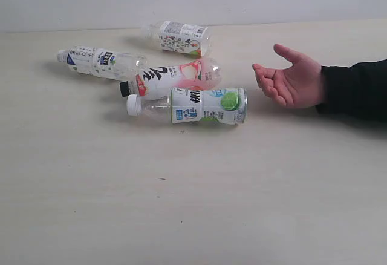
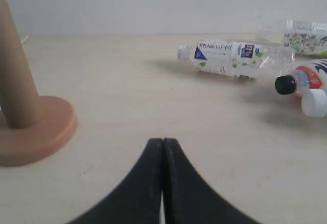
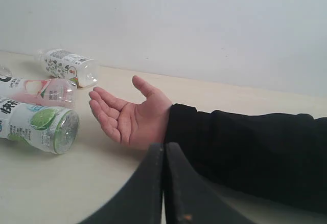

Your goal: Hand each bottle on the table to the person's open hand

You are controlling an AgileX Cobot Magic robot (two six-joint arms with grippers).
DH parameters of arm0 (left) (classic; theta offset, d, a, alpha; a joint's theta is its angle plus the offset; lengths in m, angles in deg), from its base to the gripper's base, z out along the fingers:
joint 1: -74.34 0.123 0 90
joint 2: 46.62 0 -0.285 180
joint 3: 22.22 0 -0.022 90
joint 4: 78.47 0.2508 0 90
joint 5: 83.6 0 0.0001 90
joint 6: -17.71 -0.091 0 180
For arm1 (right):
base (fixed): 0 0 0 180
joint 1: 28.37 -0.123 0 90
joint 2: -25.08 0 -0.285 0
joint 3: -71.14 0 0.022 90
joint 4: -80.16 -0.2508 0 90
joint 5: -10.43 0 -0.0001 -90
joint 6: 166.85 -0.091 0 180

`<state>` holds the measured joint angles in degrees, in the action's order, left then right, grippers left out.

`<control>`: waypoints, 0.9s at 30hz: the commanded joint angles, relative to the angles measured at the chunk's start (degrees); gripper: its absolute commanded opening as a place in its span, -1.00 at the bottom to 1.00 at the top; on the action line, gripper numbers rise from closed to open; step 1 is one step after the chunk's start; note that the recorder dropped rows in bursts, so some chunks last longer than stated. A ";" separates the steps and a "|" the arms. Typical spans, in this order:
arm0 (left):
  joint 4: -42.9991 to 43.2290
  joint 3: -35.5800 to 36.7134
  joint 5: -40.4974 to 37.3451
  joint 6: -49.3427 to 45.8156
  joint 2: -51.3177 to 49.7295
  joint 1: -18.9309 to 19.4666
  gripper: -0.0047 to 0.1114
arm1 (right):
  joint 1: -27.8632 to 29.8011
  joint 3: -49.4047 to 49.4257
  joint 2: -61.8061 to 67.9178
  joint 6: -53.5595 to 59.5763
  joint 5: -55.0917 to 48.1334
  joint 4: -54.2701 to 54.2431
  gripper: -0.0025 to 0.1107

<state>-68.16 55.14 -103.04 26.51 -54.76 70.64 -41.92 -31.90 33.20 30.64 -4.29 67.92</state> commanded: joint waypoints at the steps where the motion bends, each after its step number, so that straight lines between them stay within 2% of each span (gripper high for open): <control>1: 0.43 -0.14 10.96 0.49 0.35 -0.30 -0.92 | 0.20 0.26 -0.33 0.22 0.68 0.15 -0.96; 4: 0.43 -0.14 17.26 0.49 0.35 -0.30 -0.92 | 0.20 0.26 -0.33 0.22 0.68 0.15 -0.96; 8: 0.07 -0.14 21.57 0.86 0.35 -0.30 -0.92 | 0.20 0.26 -0.33 0.22 0.68 0.15 -0.96; 14: -1.92 -0.14 38.88 19.12 0.35 -0.30 -0.92 | 0.20 0.26 -0.33 0.22 0.68 0.15 -0.96; 21: -0.20 -0.14 62.25 19.33 0.35 -0.30 -0.92 | 0.20 0.26 -0.33 0.22 0.68 0.15 -0.96; 24: -1.68 -0.14 69.92 18.35 0.35 -0.30 -0.92 | 0.20 0.26 -0.33 0.22 0.68 0.15 -0.96; 27: -4.33 -3.64 71.63 15.12 0.35 -0.30 -0.92 | 0.20 0.26 -0.33 0.12 0.68 0.15 -0.96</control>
<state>-70.24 54.52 -33.71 44.24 -54.57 70.64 -41.92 -31.90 33.20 30.64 -4.29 67.92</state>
